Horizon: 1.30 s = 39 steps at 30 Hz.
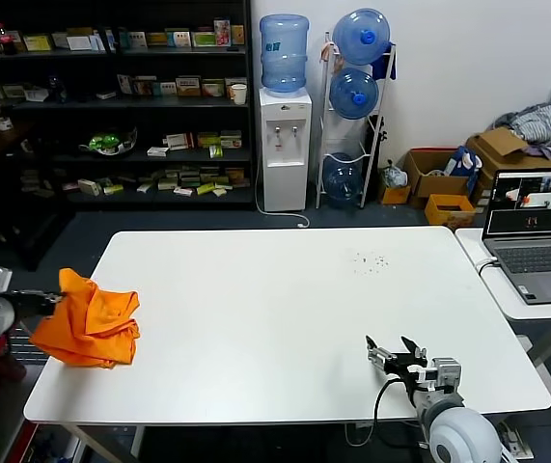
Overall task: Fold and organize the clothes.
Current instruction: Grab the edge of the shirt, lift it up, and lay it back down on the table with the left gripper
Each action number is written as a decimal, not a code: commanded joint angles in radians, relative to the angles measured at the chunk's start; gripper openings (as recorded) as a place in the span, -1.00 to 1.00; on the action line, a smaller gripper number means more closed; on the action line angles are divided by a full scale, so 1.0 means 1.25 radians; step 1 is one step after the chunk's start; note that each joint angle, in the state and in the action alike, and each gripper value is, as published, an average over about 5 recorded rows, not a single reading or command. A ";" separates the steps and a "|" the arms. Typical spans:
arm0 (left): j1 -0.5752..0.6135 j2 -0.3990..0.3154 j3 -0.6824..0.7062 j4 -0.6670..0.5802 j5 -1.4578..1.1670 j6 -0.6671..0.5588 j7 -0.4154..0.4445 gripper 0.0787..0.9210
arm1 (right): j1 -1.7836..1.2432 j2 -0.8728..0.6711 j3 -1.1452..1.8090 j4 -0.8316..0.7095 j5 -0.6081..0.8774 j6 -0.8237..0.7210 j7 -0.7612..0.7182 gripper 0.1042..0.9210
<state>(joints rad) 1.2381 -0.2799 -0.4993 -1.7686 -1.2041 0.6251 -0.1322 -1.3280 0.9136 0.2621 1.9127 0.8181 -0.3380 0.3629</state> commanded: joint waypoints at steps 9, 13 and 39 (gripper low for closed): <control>-0.484 -0.760 0.646 0.031 -0.358 -0.061 -0.418 -0.97 | -0.129 0.025 0.140 0.068 -0.016 -0.024 0.053 0.76; -0.524 -0.883 0.646 0.216 -0.252 -0.064 -0.355 -0.97 | -0.168 0.028 0.171 0.080 -0.018 -0.022 0.051 0.76; -0.475 -0.921 0.589 0.196 -0.102 -0.111 -0.295 -0.88 | -0.115 0.029 0.143 0.030 -0.107 0.116 -0.079 0.76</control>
<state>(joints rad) 0.6437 -1.3735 0.2532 -1.4969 -1.4302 0.5213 -0.5556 -1.4806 0.9507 0.4374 1.9613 0.7842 -0.3340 0.3902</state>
